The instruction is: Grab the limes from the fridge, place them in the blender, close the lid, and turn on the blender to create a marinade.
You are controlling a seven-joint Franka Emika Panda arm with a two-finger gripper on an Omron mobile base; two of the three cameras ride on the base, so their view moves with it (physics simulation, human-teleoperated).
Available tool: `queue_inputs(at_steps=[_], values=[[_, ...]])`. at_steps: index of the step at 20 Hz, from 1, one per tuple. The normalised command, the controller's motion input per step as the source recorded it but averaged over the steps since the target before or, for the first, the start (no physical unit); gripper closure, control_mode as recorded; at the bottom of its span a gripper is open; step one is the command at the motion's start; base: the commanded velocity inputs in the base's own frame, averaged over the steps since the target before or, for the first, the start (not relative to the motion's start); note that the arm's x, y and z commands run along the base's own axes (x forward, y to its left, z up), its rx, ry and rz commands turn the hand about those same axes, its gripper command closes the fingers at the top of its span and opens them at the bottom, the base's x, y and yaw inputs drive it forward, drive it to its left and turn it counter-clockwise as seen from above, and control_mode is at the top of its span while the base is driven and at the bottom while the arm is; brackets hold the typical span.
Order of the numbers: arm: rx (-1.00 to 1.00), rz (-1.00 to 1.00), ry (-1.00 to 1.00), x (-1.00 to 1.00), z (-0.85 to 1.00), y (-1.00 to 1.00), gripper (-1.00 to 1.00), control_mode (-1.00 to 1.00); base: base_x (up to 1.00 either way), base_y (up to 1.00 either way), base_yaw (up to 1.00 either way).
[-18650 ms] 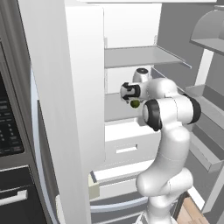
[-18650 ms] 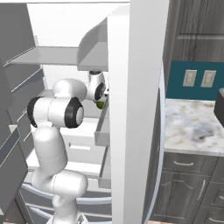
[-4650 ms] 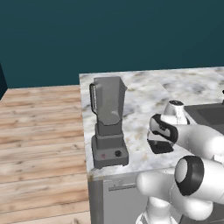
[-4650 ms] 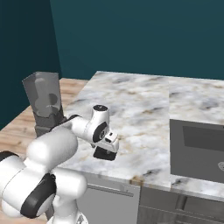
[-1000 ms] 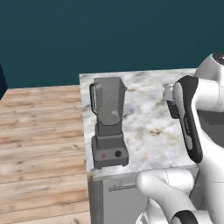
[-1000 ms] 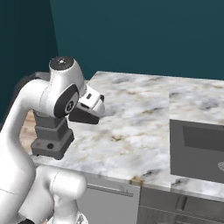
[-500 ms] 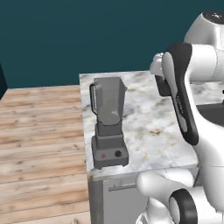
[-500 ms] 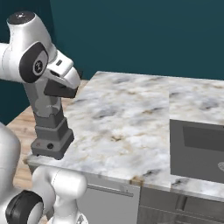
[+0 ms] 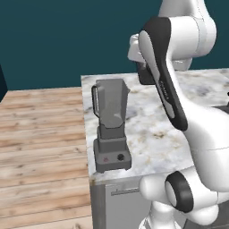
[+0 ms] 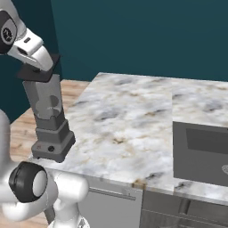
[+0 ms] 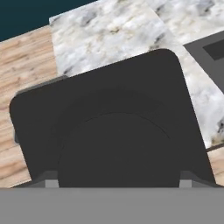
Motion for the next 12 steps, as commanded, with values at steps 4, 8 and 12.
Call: queue_inputs(at_steps=[4,8,12], values=[[0.0,-0.03,0.12,0.02,0.0,0.43,1.0,-1.0,0.0,0.0,0.0],[0.0,-0.05,0.17,0.11,-0.13,0.1,1.0,-1.0,0.0,0.0,0.0],[0.0,-0.05,0.17,0.14,-0.06,0.24,1.0,-1.0,0.0,0.0,0.0]])
